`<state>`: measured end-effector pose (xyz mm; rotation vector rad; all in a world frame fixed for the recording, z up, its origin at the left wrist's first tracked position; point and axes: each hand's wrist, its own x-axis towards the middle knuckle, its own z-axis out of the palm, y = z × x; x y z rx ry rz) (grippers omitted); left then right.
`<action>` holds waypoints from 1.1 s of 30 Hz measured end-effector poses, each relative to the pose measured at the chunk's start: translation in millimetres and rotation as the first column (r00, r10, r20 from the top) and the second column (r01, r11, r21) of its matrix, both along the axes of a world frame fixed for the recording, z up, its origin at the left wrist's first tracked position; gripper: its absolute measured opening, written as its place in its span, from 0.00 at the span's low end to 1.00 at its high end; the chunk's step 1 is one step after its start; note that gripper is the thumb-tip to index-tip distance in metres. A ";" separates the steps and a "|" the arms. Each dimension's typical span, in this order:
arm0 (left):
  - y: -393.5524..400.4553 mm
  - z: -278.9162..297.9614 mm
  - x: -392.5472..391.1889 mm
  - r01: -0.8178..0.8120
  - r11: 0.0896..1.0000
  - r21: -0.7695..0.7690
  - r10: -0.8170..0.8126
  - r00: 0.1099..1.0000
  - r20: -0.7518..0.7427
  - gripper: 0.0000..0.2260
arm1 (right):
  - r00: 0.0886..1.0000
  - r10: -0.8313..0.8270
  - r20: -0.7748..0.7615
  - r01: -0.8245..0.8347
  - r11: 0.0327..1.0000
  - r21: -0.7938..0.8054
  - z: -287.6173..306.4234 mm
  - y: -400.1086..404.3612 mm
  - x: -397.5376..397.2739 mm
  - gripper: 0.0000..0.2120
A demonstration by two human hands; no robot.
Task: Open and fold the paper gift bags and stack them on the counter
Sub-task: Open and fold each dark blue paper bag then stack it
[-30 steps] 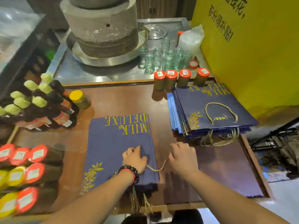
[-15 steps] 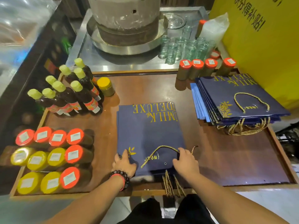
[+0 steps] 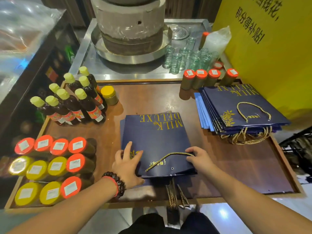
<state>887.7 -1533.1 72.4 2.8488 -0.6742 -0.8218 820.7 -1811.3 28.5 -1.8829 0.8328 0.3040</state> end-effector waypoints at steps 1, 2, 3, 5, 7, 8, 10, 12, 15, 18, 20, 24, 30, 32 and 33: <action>-0.9 7.5 0.7 0.026 1.000 0.010 -0.026 1.000 0.007 0.44 | 1.000 0.003 0.005 -0.003 0.999 0.041 5.9 -6.7 -0.7 0.15; -3.5 16.0 0.9 0.036 0.999 0.011 -0.036 0.999 0.011 0.42 | 1.000 0.015 0.006 -0.015 0.997 0.078 13.0 -14.3 -1.8 0.14; -6.5 24.9 0.3 0.035 0.999 0.004 -0.035 0.999 0.025 0.40 | 1.000 0.028 0.004 -0.028 0.993 0.116 21.5 -23.0 -3.6 0.14; -15.3 45.9 -4.5 0.030 1.000 0.006 -0.031 0.997 0.069 0.35 | 0.999 0.034 -0.016 -0.030 0.984 0.177 41.4 -41.3 -8.8 0.14; -26.3 64.3 -14.8 0.071 0.997 0.016 -0.072 0.987 0.146 0.32 | 0.999 0.024 -0.032 -0.016 0.976 0.216 57.5 -60.7 -16.8 0.14; -32.5 71.5 -21.1 0.103 0.995 0.014 -0.104 0.973 0.204 0.31 | 0.999 0.009 -0.040 0.002 0.967 0.254 64.8 -69.0 -21.6 0.14; -48.9 84.4 -34.7 0.189 0.982 0.006 -0.182 0.934 0.308 0.33 | 0.995 -0.080 -0.056 0.095 0.923 0.373 80.5 -84.0 -30.8 0.15; -71.2 93.3 -50.1 0.288 0.957 0.026 -0.282 0.911 0.301 0.37 | 0.987 -0.141 -0.082 0.163 0.877 0.453 97.0 -96.3 -41.3 0.15; -108.3 98.4 -72.4 0.366 0.930 0.039 -0.360 0.882 0.304 0.34 | 0.978 -0.172 -0.117 0.208 0.837 0.506 121.4 -116.0 -59.2 0.15; -144.7 103.5 -91.2 0.434 0.900 -0.046 -0.381 0.832 0.404 0.20 | 0.974 -0.179 -0.141 0.227 0.811 0.539 141.5 -143.1 -81.2 0.15; -164.9 105.6 -101.4 0.479 0.874 -0.081 -0.384 0.783 0.490 0.13 | 0.979 -0.144 -0.144 0.199 0.829 0.522 149.9 -164.9 -95.5 0.15; -210.1 116.1 -114.9 0.543 0.835 -0.092 -0.408 0.721 0.560 0.03 | 0.996 0.021 -0.088 0.013 0.928 0.373 163.7 -217.4 -118.4 0.10; -267.7 126.4 -112.5 0.437 0.897 -0.066 -0.353 0.797 0.490 0.18 | 0.995 0.102 0.009 -0.103 0.995 0.010 176.4 -299.2 -131.6 0.08; -281.2 127.4 -109.0 0.401 0.915 -0.043 -0.340 0.825 0.452 0.27 | 0.995 0.068 0.073 -0.076 0.991 0.109 180.0 -323.5 -135.9 0.07; -286.5 127.7 -106.3 0.384 0.923 -0.032 -0.332 0.834 0.441 0.27 | 0.993 0.066 0.102 -0.082 0.984 0.159 180.8 -335.0 -138.1 0.07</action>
